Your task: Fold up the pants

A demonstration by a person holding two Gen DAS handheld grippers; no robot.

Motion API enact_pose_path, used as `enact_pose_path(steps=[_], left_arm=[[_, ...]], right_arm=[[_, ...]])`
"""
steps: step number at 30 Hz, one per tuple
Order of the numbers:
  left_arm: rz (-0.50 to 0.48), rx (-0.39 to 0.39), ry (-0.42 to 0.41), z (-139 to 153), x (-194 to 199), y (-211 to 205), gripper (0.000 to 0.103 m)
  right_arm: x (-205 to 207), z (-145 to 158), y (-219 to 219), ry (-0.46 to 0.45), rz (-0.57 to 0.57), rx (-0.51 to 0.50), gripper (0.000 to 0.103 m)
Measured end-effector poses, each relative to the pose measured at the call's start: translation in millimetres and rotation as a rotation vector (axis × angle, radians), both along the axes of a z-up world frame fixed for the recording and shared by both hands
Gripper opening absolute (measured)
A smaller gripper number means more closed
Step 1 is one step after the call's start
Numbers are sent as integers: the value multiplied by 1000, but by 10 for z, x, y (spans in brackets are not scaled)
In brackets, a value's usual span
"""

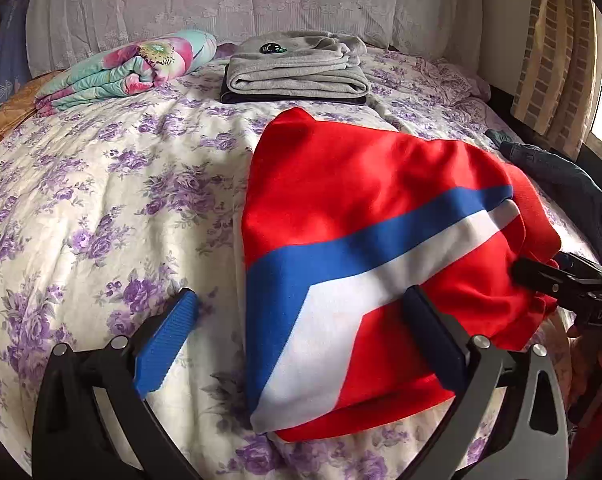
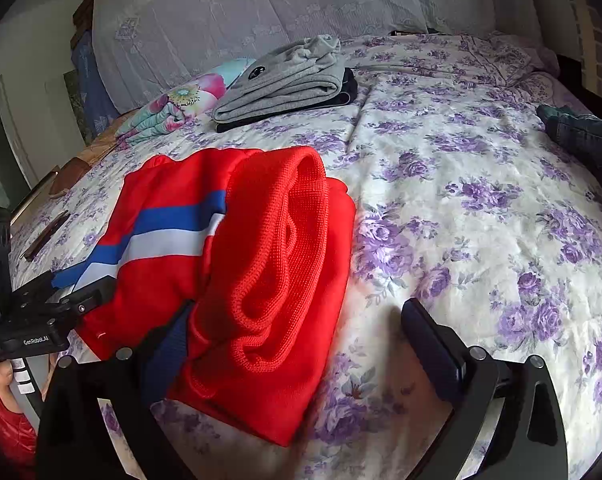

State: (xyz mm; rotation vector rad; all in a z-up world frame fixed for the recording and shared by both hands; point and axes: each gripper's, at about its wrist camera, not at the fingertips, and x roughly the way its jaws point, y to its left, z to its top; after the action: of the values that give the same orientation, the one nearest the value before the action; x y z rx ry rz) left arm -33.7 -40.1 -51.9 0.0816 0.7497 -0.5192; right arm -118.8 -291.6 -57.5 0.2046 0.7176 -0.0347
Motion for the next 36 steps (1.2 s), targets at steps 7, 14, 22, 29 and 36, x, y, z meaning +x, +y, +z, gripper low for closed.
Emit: enact_pose_path(steps=[7,14,22,29,36], left_arm=[[-42,78,-51,176,4,-73,99],[-41,105,-126,226,43,-238,99],[-47,53,-66,175,149,-200,99],[-61,-21,17,108,226,-130,99],[-46,-136,136,-10,304,83,99]], right_arm=[[72,185,-176,41,67,109,100],[358,65,-243,76,66,174,100],[401,24,-219,39,79,168,100],[387,20,-131,38,116,139,95],[135,201,-176,-72,-27,133,98]])
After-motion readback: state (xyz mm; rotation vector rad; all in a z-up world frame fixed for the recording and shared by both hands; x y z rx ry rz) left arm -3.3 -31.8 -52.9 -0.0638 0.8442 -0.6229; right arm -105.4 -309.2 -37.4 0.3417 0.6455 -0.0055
